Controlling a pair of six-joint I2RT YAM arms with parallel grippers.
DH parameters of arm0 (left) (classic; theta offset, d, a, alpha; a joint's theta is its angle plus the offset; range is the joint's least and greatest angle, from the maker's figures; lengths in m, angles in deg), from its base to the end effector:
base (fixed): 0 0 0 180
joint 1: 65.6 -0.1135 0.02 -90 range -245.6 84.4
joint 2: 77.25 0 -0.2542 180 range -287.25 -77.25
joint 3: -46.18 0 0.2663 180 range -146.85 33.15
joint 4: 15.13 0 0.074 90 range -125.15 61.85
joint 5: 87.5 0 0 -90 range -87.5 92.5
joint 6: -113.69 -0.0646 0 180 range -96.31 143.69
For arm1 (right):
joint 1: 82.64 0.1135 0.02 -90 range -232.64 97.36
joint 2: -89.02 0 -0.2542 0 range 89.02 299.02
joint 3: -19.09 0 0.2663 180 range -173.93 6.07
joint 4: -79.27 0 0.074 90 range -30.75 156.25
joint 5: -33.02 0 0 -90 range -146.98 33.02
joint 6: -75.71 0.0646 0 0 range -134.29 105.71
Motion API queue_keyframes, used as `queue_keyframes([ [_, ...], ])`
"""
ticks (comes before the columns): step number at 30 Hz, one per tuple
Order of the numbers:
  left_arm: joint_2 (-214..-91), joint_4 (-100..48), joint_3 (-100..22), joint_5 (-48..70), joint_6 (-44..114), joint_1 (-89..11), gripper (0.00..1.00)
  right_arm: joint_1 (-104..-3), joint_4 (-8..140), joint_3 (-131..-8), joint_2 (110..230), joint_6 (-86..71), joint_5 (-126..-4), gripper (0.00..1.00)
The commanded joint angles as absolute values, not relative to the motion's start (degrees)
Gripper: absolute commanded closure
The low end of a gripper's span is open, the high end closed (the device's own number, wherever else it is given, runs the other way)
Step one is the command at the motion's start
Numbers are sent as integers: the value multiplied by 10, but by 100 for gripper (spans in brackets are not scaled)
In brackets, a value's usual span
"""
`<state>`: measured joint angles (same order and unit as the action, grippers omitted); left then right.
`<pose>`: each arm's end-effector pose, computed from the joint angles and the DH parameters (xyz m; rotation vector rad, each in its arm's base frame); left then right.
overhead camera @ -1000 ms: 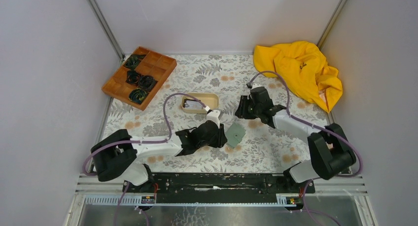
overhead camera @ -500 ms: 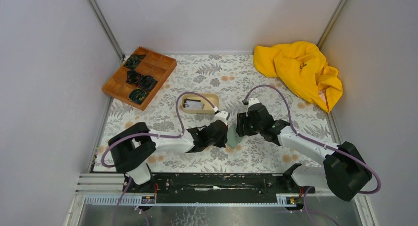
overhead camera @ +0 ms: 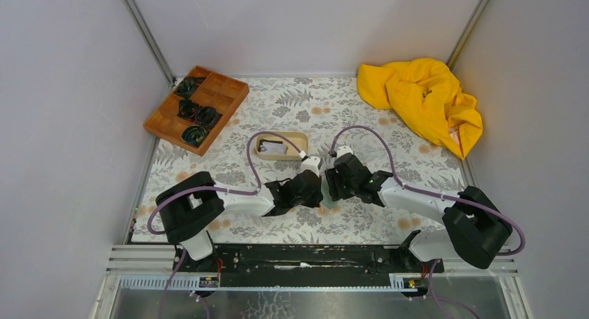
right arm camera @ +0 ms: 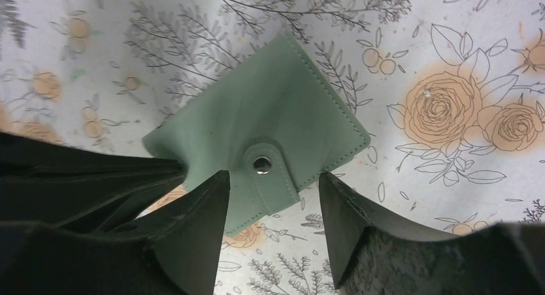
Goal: Take the credit cards out of the card holder
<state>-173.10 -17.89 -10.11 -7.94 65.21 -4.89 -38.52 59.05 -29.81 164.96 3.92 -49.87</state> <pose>0.1829 -0.3021 0.1042 0.3041 2.3797 -0.6871 0.2132 0.1956 0.1376 -0.4848 2.3696 0.3611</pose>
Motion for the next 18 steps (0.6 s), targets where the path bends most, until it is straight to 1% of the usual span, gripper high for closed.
queue_keyframes([
  [1, -1730, -188, -82, -75, 659, -52, 100, -382, 589, -319, 1679, 37, -453, 40],
  [2, -1726, -188, -80, -75, 658, -52, 100, -381, 592, -318, 1684, 42, -448, 41],
  [4, -1720, -189, -75, -76, 658, -52, 100, -381, 595, -317, 1697, 55, -435, 49],
  [6, -1718, -188, -69, -76, 659, -52, 100, -381, 595, -319, 1708, 64, -431, 53],
  [7, -1717, -187, -67, -76, 659, -52, 100, -381, 596, -318, 1712, 67, -431, 58],
  [13, -1709, -179, -48, -78, 667, -52, 100, -381, 594, -308, 1709, 84, -432, 99],
  [18, -1708, -173, -47, -79, 669, -51, 100, -381, 605, -287, 1668, 99, -455, 100],
])
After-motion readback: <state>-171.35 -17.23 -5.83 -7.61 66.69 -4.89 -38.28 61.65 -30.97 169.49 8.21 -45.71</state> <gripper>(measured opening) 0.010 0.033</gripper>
